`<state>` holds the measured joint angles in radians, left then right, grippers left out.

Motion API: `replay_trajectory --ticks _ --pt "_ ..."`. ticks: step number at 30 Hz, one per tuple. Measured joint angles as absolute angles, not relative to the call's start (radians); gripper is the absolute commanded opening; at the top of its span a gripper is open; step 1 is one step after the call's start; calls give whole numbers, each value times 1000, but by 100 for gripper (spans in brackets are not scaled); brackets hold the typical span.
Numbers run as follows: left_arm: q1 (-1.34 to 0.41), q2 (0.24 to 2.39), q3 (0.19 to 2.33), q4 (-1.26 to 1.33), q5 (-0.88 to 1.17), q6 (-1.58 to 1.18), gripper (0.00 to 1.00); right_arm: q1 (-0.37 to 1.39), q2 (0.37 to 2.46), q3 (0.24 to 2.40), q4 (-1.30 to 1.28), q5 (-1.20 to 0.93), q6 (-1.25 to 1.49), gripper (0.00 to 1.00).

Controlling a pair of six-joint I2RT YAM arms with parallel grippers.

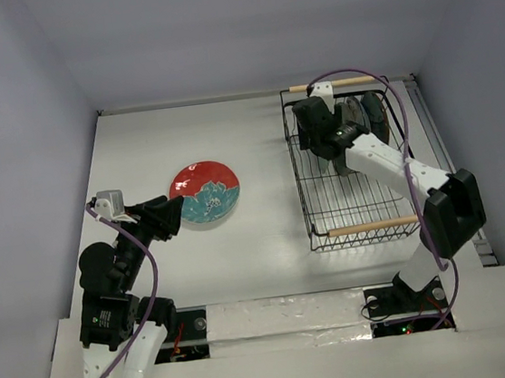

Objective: Unload the plates from the dish rack

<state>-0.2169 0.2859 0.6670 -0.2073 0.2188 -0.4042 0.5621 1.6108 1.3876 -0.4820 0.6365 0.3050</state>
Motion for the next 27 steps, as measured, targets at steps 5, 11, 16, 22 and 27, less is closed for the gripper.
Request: replay_trajectory --ticks 5,11,16,22,27 --pt "-217 286 667 -207 224 -404 46 555 1694 1431 -527 710 274 42" --pt "-217 286 667 -207 225 -404 46 550 1748 1517 -585 782 229 12" --pt "-217 286 667 -207 225 -404 46 534 1764 1554 -643 831 184 0" --pt "-217 286 667 -207 225 -404 46 538 1743 1615 -674 843 140 0" --pt "-217 285 667 -207 224 -404 46 539 1642 1649 -686 842 126 0"
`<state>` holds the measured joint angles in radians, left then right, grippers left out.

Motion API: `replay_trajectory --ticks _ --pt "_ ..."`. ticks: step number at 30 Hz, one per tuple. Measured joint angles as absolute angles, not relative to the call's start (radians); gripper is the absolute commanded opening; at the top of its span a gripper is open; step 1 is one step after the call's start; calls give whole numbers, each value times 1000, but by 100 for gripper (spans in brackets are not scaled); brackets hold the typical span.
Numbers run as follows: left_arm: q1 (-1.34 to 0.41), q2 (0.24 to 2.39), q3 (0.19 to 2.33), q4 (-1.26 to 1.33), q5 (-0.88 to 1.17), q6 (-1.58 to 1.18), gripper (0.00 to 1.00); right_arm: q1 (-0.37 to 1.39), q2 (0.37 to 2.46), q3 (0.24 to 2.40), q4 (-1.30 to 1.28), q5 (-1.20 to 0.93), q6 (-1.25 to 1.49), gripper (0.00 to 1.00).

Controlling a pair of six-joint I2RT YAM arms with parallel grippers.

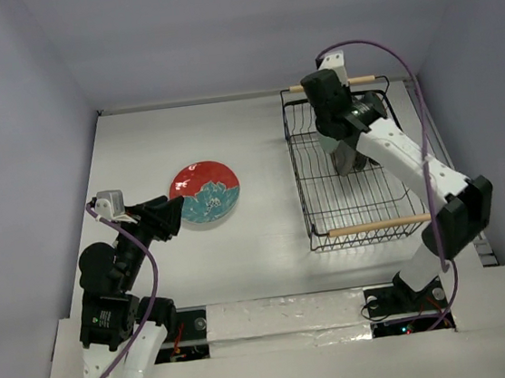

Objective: Unload the plates from the dish rack

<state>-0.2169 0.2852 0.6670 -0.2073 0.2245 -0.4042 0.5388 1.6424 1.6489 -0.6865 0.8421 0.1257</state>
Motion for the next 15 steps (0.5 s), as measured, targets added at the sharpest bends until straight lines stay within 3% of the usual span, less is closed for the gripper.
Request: replay_trajectory --ticks 10,15 --pt "-217 284 667 -207 224 -405 46 602 1296 1627 -616 737 193 0" --pt "-217 284 667 -207 224 -405 45 693 1267 1533 -442 582 319 0"
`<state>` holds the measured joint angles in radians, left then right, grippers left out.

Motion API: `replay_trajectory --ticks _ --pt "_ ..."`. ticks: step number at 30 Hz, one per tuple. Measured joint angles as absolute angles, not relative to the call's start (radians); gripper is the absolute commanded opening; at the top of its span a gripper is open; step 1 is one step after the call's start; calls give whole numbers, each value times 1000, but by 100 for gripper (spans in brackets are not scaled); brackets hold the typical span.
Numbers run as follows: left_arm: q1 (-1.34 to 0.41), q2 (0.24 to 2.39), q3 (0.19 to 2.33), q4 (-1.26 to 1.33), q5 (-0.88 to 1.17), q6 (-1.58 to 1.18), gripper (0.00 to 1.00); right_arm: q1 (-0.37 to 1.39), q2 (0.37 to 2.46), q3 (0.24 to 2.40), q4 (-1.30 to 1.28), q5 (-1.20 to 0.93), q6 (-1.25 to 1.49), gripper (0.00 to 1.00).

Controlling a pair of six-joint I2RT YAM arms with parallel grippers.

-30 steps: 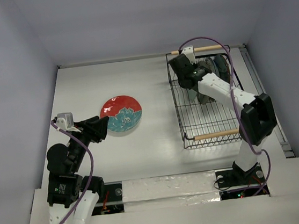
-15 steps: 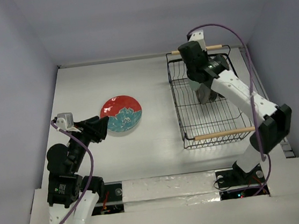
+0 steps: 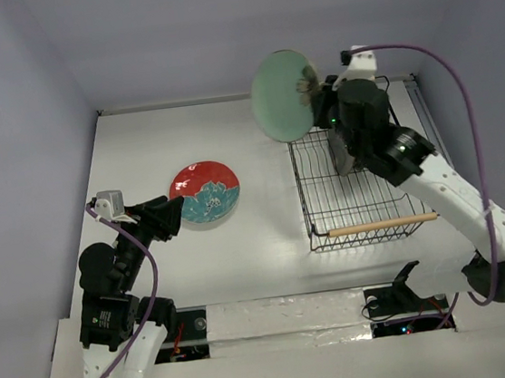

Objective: Unload the plates from the dish rack

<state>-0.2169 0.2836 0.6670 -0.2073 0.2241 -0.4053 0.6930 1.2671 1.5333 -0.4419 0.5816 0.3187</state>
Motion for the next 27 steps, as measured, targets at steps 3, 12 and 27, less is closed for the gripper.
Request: replay_trajectory --ticks 3,12,27 --pt "-217 283 667 -207 224 -406 45 717 1382 1495 -310 396 436 0" --pt "-217 278 667 -208 223 -406 45 799 1798 1519 -181 118 628 0" --pt "-217 277 667 -207 223 -406 45 806 2014 1538 -69 50 788 0"
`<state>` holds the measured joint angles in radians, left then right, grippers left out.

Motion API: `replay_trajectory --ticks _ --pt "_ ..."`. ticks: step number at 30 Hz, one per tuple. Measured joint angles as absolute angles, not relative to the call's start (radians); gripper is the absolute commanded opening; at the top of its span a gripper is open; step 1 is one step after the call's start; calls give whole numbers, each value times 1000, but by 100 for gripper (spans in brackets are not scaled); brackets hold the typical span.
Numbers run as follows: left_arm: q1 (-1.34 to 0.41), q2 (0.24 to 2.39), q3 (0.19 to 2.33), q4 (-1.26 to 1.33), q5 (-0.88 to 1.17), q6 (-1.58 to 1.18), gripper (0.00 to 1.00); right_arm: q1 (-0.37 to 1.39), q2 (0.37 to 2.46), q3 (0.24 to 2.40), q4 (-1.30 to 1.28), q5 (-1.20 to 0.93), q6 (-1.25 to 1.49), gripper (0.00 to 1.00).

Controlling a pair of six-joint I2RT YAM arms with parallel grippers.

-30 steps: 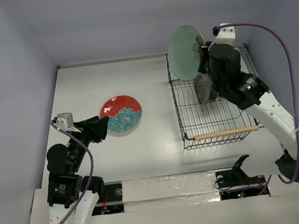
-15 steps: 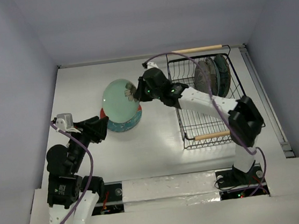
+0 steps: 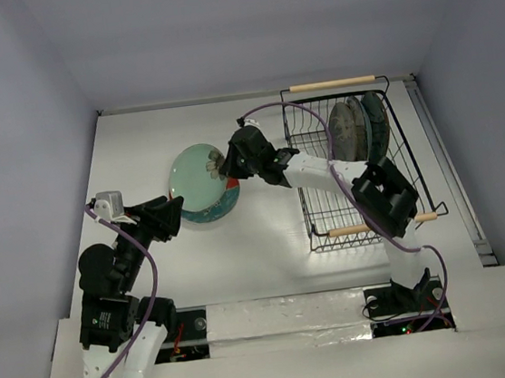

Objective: Unload the plates from the dish rack

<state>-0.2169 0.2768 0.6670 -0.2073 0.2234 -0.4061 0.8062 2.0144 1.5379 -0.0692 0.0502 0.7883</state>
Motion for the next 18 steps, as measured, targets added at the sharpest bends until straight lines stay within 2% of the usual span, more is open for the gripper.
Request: replay_trajectory --ticks 12,15,16,18 --pt "-217 277 667 -208 223 -406 45 803 2089 1536 -5 28 846 2" --pt "-217 277 667 -208 223 -406 45 804 2089 1527 7 28 846 15" --pt "-217 277 667 -208 223 -406 45 804 2089 1520 11 28 851 24" --pt "-217 276 667 -208 223 -406 45 804 2089 1509 29 28 861 32"
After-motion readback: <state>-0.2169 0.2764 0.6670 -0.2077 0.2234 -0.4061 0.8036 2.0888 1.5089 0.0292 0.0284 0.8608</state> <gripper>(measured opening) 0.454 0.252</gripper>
